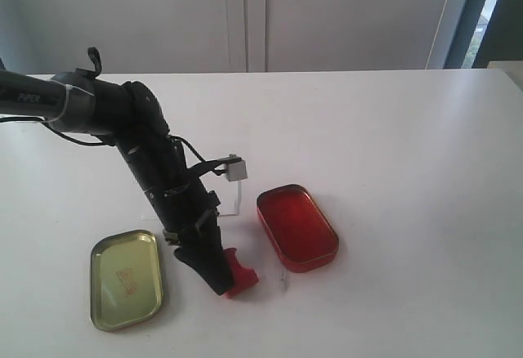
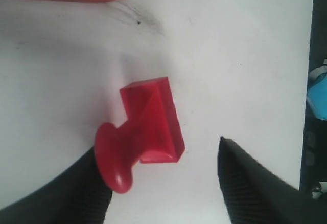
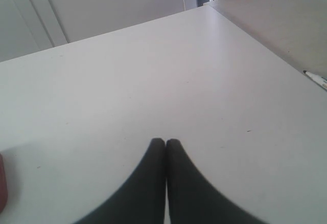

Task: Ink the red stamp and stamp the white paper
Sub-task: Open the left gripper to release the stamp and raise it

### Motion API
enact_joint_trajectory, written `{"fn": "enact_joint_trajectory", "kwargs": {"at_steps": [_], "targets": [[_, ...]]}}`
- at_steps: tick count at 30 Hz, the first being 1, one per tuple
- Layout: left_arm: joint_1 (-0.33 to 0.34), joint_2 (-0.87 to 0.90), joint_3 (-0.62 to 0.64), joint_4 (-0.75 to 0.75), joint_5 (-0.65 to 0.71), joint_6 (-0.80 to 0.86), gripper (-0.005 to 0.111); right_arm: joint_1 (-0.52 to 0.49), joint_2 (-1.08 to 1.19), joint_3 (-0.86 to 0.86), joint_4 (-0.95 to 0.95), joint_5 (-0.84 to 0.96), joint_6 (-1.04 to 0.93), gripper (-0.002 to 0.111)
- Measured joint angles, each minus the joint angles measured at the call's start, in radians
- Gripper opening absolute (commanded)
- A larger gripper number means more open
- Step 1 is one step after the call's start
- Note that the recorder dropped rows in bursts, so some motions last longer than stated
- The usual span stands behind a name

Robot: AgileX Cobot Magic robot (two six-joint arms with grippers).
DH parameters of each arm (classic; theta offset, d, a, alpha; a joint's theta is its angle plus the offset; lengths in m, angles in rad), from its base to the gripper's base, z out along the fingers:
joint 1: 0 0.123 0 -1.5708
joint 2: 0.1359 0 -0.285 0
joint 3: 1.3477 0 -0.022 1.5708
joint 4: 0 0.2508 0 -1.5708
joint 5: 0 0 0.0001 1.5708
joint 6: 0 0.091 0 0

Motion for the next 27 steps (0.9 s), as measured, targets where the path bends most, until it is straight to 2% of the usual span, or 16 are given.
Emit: {"fn": "enact_joint_trajectory", "kwargs": {"at_steps": [10, 23, 27], "targets": [[0.044, 0.0, 0.0, 0.002, 0.0, -0.02, 0.063, 0.0, 0.0, 0.0, 0.0, 0.0, 0.0, 0.0], [0.044, -0.043, -0.066, 0.023, 0.002, -0.045, 0.063, 0.0, 0.0, 0.0, 0.0, 0.0, 0.0, 0.0], [0.044, -0.047, -0.068, 0.03, 0.002, -0.054, 0.059, 0.0, 0.0, 0.0, 0.0, 0.0, 0.0, 0.0]]}}
